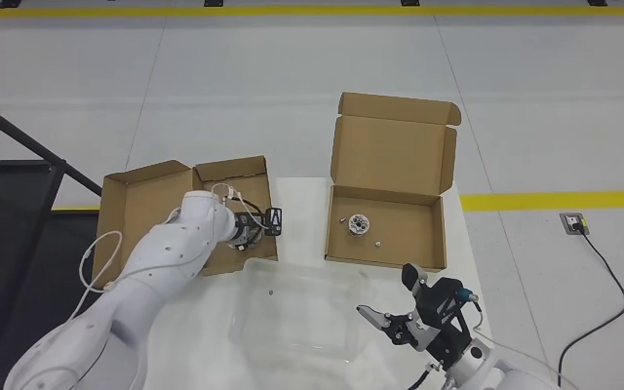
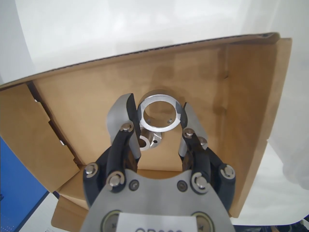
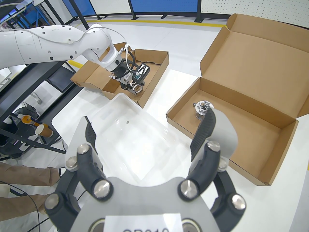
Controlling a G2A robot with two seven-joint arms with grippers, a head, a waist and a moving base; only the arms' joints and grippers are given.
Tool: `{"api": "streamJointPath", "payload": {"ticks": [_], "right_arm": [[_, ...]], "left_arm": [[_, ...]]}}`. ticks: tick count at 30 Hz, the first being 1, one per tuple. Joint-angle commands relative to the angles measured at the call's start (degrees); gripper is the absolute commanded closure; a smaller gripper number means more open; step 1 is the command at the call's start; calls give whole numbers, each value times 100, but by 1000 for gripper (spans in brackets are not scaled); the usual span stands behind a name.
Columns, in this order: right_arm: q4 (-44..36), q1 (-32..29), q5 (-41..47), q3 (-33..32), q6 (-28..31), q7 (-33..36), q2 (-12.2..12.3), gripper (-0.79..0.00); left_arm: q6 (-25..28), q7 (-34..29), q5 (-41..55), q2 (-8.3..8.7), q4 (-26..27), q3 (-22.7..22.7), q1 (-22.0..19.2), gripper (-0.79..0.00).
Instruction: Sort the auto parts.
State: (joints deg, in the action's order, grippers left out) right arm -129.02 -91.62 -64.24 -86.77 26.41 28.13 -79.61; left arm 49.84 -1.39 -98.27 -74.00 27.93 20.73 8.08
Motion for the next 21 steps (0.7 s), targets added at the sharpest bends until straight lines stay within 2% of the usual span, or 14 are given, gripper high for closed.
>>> {"api": "streamJointPath", "payload": {"ticks": [1, 4, 10, 15, 17, 18, 20, 21], "right_arm": [[0, 0, 0, 0, 0, 0, 0, -785], [0, 0, 0, 0, 0, 0, 0, -785], [0, 0, 0, 0, 0, 0, 0, -785], [0, 0, 0, 0, 0, 0, 0, -785], [0, 0, 0, 0, 0, 0, 0, -785], [0, 0, 0, 0, 0, 0, 0, -785], [0, 0, 0, 0, 0, 0, 0, -785], [0, 0, 0, 0, 0, 0, 0, -785]], "left_arm": [[15, 59, -37, -30, -83, 8, -27, -265], [94, 269, -55, -56, -191, 39, -72, -314], [93, 444, -215, -95, -340, 53, -110, -320], [107, 548, -297, -121, -420, 80, -119, -379], [122, 575, -319, -131, -434, 93, -120, -591], [127, 586, -332, -136, -440, 100, -122, -671], [135, 598, -340, -144, -458, 121, -126, -779], [137, 604, -331, -148, -469, 138, -130, -785]]}}
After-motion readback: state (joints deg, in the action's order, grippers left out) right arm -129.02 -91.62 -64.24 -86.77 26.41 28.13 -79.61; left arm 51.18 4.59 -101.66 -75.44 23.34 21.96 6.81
